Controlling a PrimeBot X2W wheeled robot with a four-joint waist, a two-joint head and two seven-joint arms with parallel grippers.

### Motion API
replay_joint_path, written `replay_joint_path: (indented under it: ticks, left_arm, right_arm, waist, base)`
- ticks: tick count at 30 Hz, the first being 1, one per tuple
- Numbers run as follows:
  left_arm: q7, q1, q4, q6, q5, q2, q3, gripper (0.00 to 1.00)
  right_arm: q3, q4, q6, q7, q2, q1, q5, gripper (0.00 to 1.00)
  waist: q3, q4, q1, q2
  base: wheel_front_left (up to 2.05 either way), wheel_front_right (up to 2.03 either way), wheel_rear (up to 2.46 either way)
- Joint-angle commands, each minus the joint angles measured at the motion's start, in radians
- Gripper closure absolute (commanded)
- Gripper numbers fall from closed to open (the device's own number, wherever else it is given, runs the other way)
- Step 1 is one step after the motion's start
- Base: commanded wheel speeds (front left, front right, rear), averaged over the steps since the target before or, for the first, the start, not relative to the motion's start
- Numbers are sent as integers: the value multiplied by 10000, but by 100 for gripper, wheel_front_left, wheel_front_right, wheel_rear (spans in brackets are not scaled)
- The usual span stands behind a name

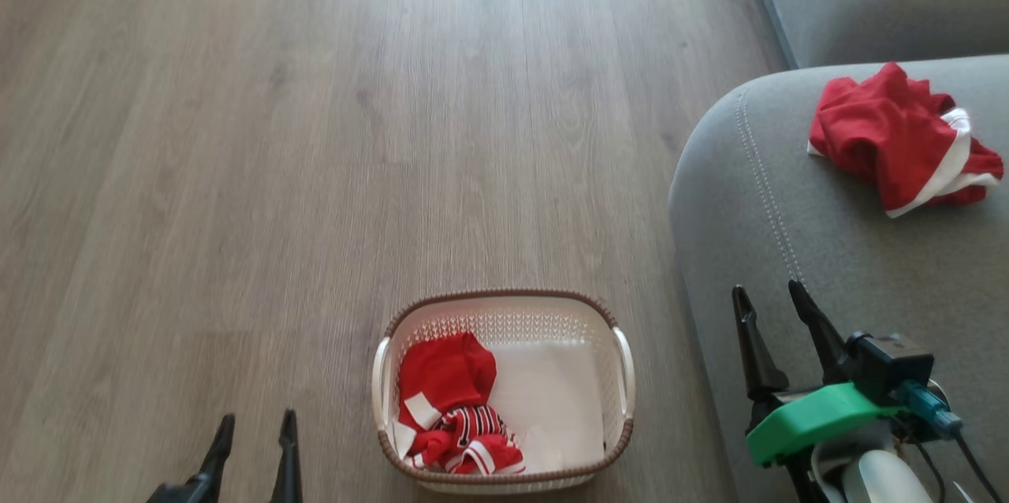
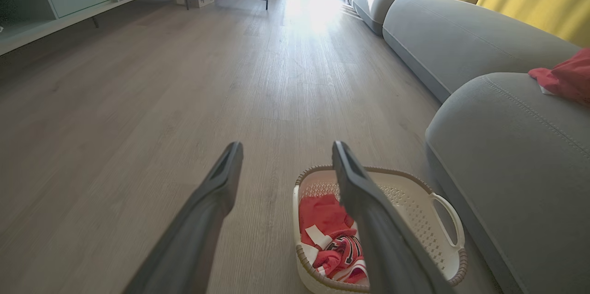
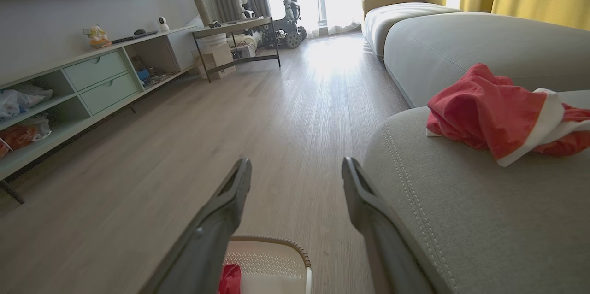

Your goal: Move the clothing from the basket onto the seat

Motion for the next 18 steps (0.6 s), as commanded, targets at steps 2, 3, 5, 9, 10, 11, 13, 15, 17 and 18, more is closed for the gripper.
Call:
replay_joint_path:
  ticks: [2, 3, 5, 9, 10, 11, 13, 15, 17, 18]
  left_arm:
    - [-78, -790, -133, -113, 214, 4, 197, 0]
    - [-53, -933, -83, -142, 256, -21, 127, 0]
    - [12, -1266, 63, -218, 348, -78, -29, 0]
    - [112, -2070, 538, -437, 510, -249, -349, 0]
    - [126, -2304, 689, -502, 554, -311, -437, 0]
    - [150, -2555, 859, -577, 595, -378, -529, 0]
    - [194, -3100, 1278, -738, 673, -523, -703, 0]
    - [264, -3690, 1808, -919, 778, -669, -905, 0]
    - [321, -4312, 2392, -1119, 887, -825, -1107, 0]
    - [345, -4631, 2710, -1236, 950, -897, -1216, 0]
  right_arm:
    - [135, -465, -4, -93, 35, -506, -125, 0]
    - [94, -519, -4, -93, 35, -571, -155, 0]
    - [1, -642, -4, -93, 35, -731, -232, 0]
    - [-190, -1013, -4, -93, 35, -1174, -435, 0]
    - [-263, -1142, -4, -93, 35, -1307, -517, 0]
    - [-311, -1276, -4, -93, 35, -1440, -589, 0]
    - [-388, -1565, -4, -93, 35, -1705, -698, 0]
    - [-441, -1845, -4, -93, 35, -1977, -831, 0]
    - [-494, -2130, -4, -93, 35, -2262, -926, 0]
    - [-506, -2258, -4, -93, 35, -2399, -971, 0]
  waist:
    - [369, -3, 0, 0]
    - [538, -7, 0, 0]
    - [896, -17, 0, 0]
    - [1806, -117, 0, 0]
    - [2054, -152, 0, 0]
    - [2328, -187, 0, 0]
    - [2903, -270, 0, 0]
    - [3495, -362, 0, 0]
    - [4072, -460, 0, 0]
    - [4369, -509, 0, 0]
  base:
    - [0, 0, 0]
    - [0, 0, 0]
    - [0, 0, 0]
    - [0, 0, 0]
    - [0, 0, 0]
    - [0, 0, 0]
    - [0, 0, 0]
    - [0, 0, 0]
    - [0, 0, 0]
    - [0, 0, 0]
